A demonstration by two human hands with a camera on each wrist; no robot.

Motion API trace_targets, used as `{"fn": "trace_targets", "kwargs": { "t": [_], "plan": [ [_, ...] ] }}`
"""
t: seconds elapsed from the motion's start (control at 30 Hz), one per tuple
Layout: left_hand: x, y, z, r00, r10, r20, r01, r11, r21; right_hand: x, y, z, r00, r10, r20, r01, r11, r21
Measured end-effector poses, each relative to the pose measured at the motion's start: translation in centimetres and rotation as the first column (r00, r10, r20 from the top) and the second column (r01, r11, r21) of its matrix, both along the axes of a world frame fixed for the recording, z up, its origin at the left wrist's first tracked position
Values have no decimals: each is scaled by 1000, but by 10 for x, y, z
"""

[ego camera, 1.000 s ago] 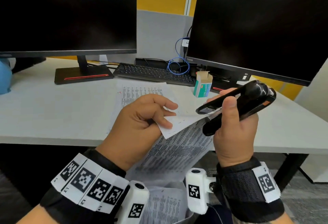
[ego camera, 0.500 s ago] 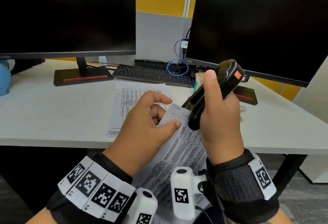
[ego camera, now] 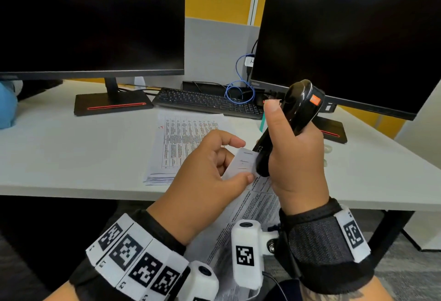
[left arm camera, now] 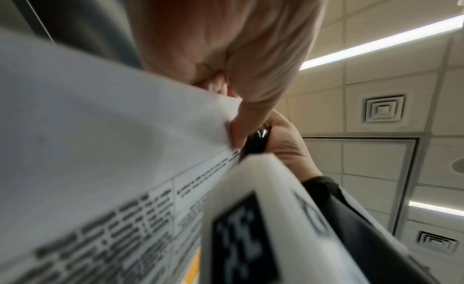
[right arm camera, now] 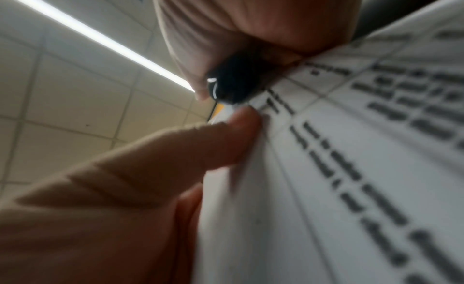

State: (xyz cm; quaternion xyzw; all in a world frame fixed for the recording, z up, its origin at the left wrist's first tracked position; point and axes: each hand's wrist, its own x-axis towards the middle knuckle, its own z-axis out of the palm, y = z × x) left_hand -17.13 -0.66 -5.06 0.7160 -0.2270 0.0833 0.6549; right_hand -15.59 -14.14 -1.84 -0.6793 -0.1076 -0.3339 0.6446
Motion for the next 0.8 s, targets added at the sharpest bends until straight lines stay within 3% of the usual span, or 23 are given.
{"fn": "trace_targets", "kwargs": {
  "t": [0.1,0.2,0.43,0.67,0.8],
  "plan": [
    [5,7,-3,999,7,50,-10,998,59,1,-3,-5,999,31,-19,-31,999,29],
    [13,17,-6,980,94,178,-95,995,1,-3,-11,-10,998,-5,62,0,996,88],
    [17,28,-6,958,37,284,-38,999,-2,-15,-19,-18,981,-64,184,51,996,76],
    [15,27,-2,973,45,224,-32,998,-62,-15,-18,-18,977,-86,194,70,994,88],
    [14,23,3,992,71,102,-57,990,-131,-12,-14,-12,989,-65,129,55,995,82]
  ]
}}
